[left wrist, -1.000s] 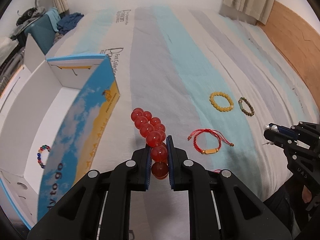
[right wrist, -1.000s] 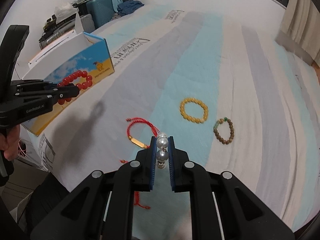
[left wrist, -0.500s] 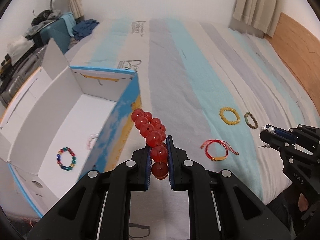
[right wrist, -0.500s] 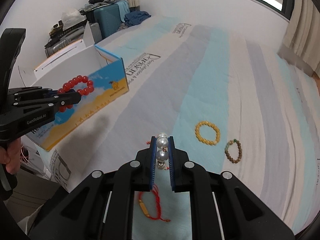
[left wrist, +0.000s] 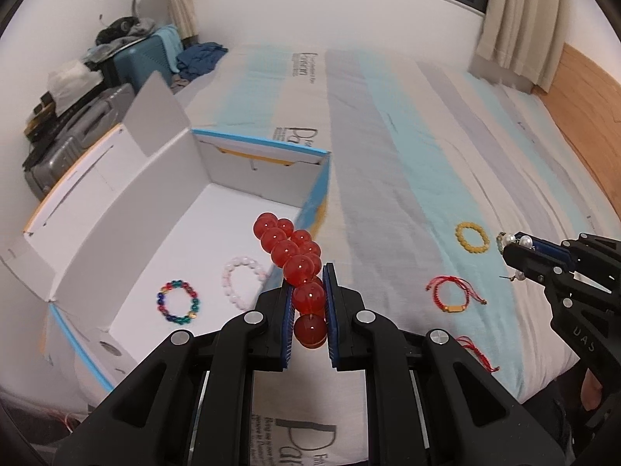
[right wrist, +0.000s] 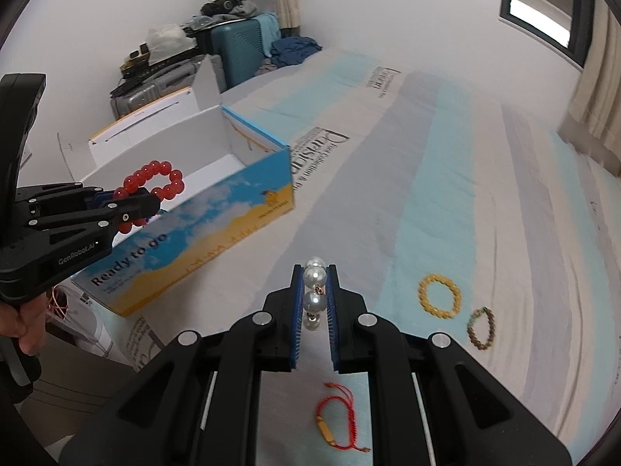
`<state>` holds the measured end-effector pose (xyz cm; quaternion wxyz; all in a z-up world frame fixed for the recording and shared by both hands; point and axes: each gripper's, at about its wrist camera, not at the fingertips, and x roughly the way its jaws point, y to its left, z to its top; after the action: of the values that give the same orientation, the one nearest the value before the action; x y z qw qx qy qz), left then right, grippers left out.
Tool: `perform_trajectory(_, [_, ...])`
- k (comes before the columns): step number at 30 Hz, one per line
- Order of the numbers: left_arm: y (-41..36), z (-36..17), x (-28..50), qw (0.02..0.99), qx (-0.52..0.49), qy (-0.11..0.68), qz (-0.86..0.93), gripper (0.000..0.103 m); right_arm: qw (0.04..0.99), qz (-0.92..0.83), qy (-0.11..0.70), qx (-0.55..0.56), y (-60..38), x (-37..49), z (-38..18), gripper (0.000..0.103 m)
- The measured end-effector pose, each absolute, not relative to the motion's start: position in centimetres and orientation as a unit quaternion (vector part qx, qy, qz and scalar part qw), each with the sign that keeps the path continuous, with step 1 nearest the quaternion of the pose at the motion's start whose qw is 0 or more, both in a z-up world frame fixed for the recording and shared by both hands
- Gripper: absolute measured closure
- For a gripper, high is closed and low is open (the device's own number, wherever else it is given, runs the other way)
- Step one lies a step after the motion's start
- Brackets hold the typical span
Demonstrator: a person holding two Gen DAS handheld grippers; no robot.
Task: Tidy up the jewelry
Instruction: 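Lower the red bead bracelet with the left tool while the right tool lowers the pearl strand into the box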
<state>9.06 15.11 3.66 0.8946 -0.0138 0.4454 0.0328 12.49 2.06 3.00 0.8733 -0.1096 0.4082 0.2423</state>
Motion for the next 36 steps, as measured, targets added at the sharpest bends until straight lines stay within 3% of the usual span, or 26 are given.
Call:
perform_trajectory(23, [23.6,6.6,5.3,0.900,-0.041,0.426,0.083,0.090,0.866,0.306,0.369,-0.145,12.7,11.2,6.5,0.093])
perform_trajectory(36, [28.5,5.7,4.7,0.892,-0.058,0.436,0.100,0.090,0.845,0.349,0.363,-0.180,18.8,10.6,5.5,0.093])
